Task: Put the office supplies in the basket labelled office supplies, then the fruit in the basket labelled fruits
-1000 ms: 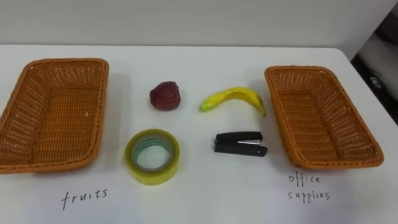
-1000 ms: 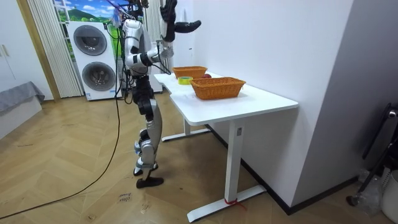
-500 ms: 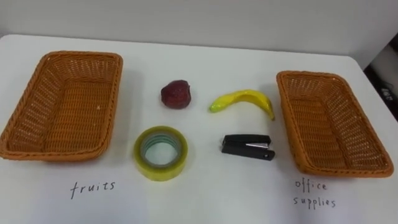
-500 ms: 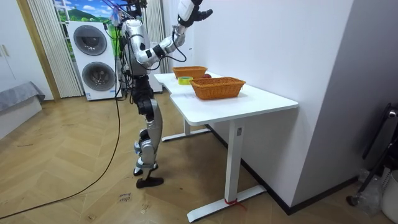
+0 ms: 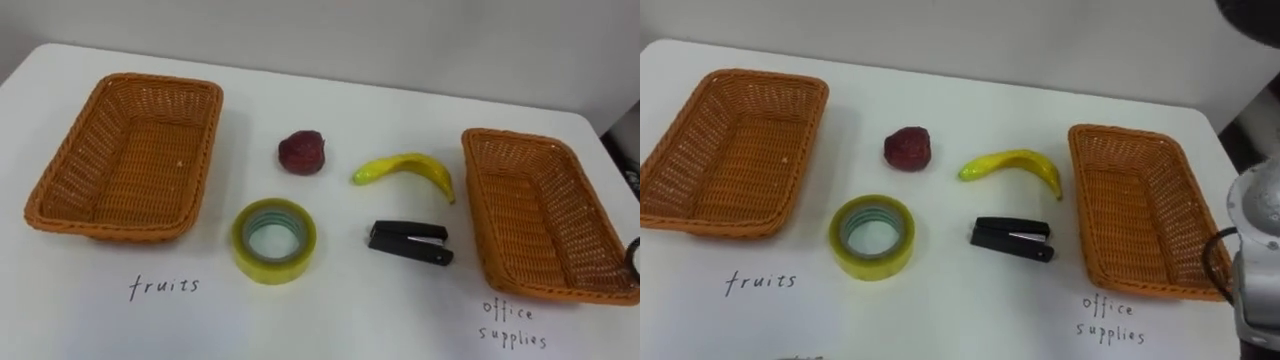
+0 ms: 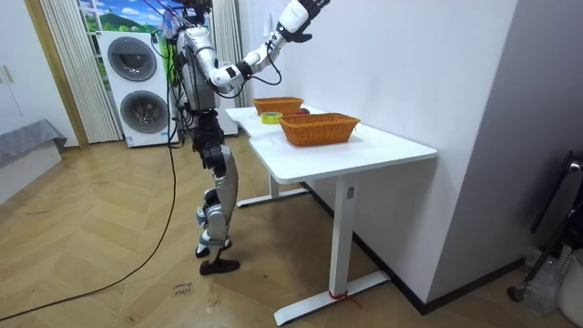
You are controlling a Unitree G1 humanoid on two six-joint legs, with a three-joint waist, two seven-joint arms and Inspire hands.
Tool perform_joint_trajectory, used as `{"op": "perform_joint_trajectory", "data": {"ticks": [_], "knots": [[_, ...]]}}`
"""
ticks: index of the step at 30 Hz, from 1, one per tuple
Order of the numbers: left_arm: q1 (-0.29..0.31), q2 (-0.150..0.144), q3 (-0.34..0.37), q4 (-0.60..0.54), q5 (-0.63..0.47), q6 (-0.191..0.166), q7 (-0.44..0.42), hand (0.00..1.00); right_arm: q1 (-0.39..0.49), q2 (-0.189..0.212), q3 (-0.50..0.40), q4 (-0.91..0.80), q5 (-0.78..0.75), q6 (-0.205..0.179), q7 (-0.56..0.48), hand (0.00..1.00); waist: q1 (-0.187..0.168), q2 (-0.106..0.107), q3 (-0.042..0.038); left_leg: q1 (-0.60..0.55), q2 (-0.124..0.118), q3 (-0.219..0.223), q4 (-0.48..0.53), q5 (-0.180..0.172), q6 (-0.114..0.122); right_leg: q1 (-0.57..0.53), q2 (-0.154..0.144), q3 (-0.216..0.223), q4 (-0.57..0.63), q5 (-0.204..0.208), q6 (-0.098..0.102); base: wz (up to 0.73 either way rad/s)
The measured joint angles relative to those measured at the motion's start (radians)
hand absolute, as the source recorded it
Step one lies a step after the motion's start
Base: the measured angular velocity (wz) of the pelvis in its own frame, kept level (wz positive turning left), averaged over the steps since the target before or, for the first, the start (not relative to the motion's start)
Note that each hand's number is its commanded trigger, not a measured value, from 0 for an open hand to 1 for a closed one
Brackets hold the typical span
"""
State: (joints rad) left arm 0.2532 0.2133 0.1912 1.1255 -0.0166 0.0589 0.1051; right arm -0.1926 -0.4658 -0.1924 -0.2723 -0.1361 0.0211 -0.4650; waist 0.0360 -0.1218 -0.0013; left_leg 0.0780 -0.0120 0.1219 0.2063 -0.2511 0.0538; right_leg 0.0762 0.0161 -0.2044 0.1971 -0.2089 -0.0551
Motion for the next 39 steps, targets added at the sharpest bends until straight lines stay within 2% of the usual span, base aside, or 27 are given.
{"op": "perform_joint_trajectory", "data": {"ticks": [4,7,12,22,26,28,29,33,39], "knots": [[0.0,0.002,0.0,0.001,0.032,0.001,0.0,0.0,-0.006,0.0,0.025,0.018,0.0,0.0,0.058,0.0,0.005,0.005,0.0036,0.004,-0.002,-0.012,0.0,0.0,0.0,0.01,-0.003,-0.015,-0.009,0.001,0.001,0.14],[0.001,0.0,0.0,0.015,0.033,0.004,0.0,0.0,-0.022,0.0,0.041,0.038,0.0,0.002,0.105,0.0,0.023,0.009,0.0065,0.004,-0.002,-0.012,0.0,0.0,0.0,0.012,-0.002,-0.017,-0.01,0.001,0.001,-0.03],[0.004,0.0,0.0,0.024,0.069,0.009,-0.001,0.0,-0.026,0.0,0.059,0.063,0.0,0.003,0.186,0.0,0.028,0.008,0.0059,0.002,-0.002,-0.016,0.0,0.003,-0.001,0.013,-0.003,-0.02,-0.009,0.001,0.001,0.02],[0.005,0.0,0.0,0.022,0.071,0.029,-0.005,0.0,-0.026,-0.002,0.074,0.084,0.013,0.003,0.253,0.0,0.029,0.006,0.0045,0.004,-0.002,-0.016,0.003,0.003,-0.001,0.015,-0.003,-0.019,-0.007,0.001,0.001,0.0],[0.003,0.0,0.0,0.009,0.071,0.046,-0.002,0.0,-0.026,-0.003,0.107,0.112,0.012,0.049,0.312,0.0,0.028,0.002,0.0017,0.002,-0.002,-0.016,0.007,0.003,-0.001,0.016,-0.003,-0.018,-0.007,0.001,0.001,0.0],[0.003,0.001,0.0,0.0,0.071,0.055,0.001,0.0,-0.026,-0.004,0.123,0.123,0.012,0.059,0.333,0.0,0.027,0.004,0.003,0.002,-0.002,-0.017,0.008,0.003,-0.001,0.016,-0.003,-0.019,-0.008,0.001,0.0,0.0],[0.005,0.001,-0.001,-0.015,0.071,0.063,0.0,0.0,-0.026,-0.01,0.138,0.141,0.012,0.064,0.355,0.0,0.025,0.001,0.0012,0.002,-0.002,-0.018,0.008,0.003,-0.001,0.017,-0.003,-0.02,-0.009,0.001,0.0,0.0],[-0.002,0.002,-0.003,-0.048,0.07,0.064,-0.001,0.0,-0.026,-0.021,0.169,0.199,0.007,0.096,0.434,0.0,0.027,-0.005,-0.0011,-0.003,-0.002,-0.02,0.008,0.003,-0.001,0.017,-0.003,-0.021,-0.008,0.003,-0.001,0.0],[-0.012,0.006,-0.01,-0.051,0.069,0.066,-0.002,0.0,-0.032,-0.039,0.175,0.241,0.0,0.118,0.51,0.0,0.027,-0.006,-0.0014,-0.006,-0.002,-0.019,0.003,0.003,-0.001,0.011,-0.003,-0.02,-0.009,0.005,0.0,0.0]]}}
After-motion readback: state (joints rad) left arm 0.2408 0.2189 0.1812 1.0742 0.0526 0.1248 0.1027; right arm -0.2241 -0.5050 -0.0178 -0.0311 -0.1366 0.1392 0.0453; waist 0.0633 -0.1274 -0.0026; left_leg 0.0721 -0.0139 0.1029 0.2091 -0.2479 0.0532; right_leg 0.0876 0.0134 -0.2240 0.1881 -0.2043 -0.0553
